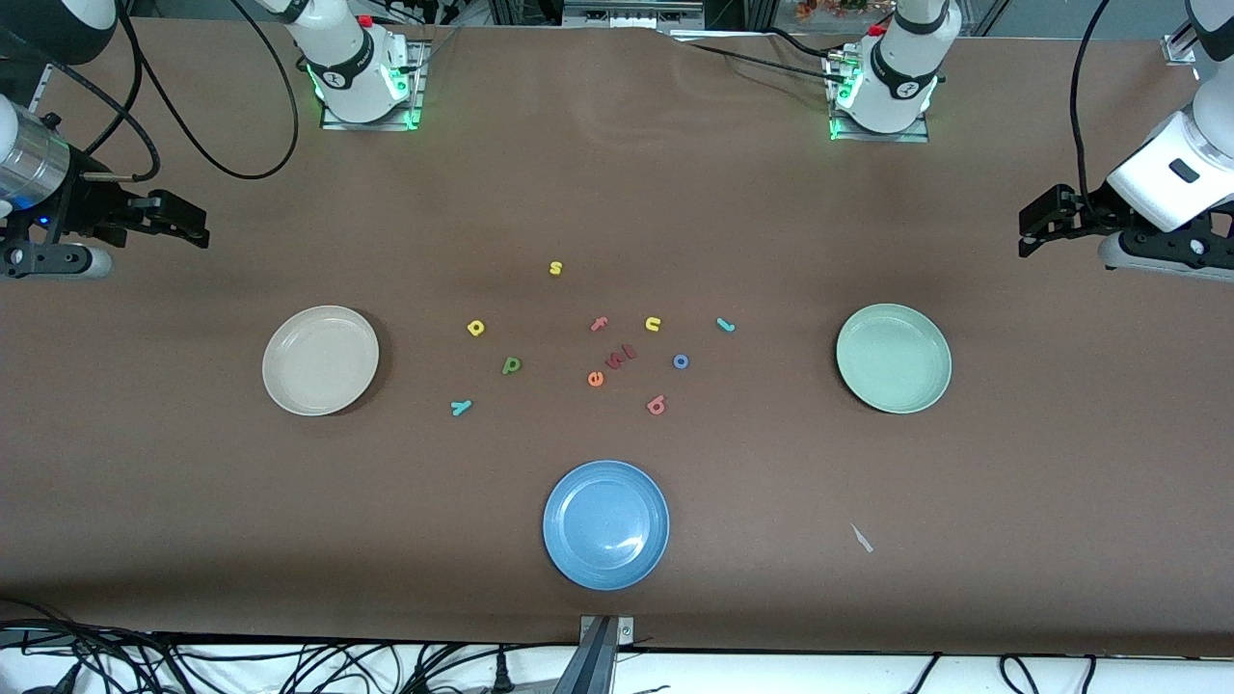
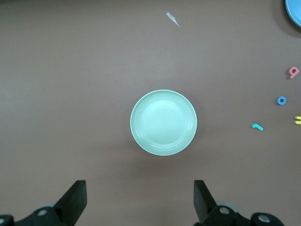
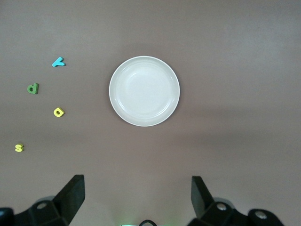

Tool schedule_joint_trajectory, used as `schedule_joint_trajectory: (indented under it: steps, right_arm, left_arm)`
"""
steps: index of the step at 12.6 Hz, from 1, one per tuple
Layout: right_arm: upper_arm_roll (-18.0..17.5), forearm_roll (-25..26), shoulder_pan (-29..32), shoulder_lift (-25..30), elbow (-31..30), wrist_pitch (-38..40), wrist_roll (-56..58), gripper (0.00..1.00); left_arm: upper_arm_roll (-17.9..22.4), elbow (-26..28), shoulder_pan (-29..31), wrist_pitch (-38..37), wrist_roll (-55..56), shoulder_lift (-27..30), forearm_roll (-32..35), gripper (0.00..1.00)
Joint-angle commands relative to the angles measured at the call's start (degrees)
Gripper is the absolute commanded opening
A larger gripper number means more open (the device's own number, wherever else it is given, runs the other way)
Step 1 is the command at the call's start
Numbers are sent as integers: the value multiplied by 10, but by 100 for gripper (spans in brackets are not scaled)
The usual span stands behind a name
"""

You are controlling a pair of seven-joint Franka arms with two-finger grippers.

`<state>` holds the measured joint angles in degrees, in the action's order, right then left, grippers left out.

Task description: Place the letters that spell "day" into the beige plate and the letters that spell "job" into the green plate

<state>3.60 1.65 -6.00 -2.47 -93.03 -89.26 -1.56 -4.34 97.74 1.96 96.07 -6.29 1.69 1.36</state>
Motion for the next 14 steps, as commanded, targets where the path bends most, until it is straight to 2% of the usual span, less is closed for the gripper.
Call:
schedule_joint_trajectory:
  steps: [1,14]
  right_arm:
    - [-2,-10,6,2,2,6,9,100]
    - [-2,-10,6,2,2,7,5,100]
  left_arm:
    - [-2,1,3,1,-7,4,8,100]
    - [-3,2,2,-1,0,3,7,100]
